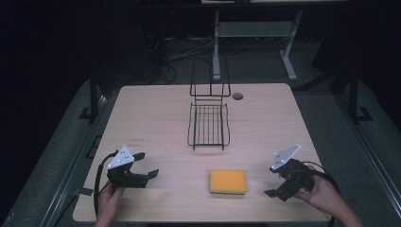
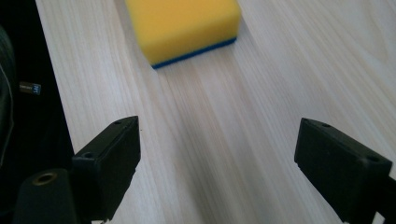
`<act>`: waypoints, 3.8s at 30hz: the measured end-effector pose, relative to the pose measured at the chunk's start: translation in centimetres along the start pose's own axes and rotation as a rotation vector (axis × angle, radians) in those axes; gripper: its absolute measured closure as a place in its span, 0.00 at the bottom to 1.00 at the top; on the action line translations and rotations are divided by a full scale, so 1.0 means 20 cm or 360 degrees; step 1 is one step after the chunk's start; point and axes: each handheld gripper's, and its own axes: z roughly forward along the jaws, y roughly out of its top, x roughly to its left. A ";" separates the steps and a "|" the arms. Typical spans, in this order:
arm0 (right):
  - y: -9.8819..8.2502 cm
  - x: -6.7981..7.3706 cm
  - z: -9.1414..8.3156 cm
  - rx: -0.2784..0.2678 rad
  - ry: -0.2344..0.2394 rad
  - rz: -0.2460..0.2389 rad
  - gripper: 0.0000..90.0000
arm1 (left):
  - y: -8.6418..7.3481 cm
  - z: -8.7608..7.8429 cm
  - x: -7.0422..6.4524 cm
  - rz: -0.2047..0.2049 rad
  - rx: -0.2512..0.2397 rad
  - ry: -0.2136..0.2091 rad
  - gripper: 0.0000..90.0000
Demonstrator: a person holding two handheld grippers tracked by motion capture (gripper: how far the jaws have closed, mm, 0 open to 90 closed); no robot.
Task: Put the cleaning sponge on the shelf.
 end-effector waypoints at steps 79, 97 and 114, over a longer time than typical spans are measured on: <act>0.49 0.07 0.31 0.0077 0.0225 -0.0303 0.15 | 0.00 -0.01 0.01 0.0005 -0.0010 -0.0001 0.17; 0.51 0.08 0.38 0.0106 0.0208 -0.0324 0.15 | -0.01 -0.01 0.01 0.0005 -0.0009 -0.0001 0.17; 0.51 0.09 0.44 0.0158 0.0216 -0.0342 0.16 | -0.01 -0.01 0.01 0.0010 -0.0008 0.0000 0.17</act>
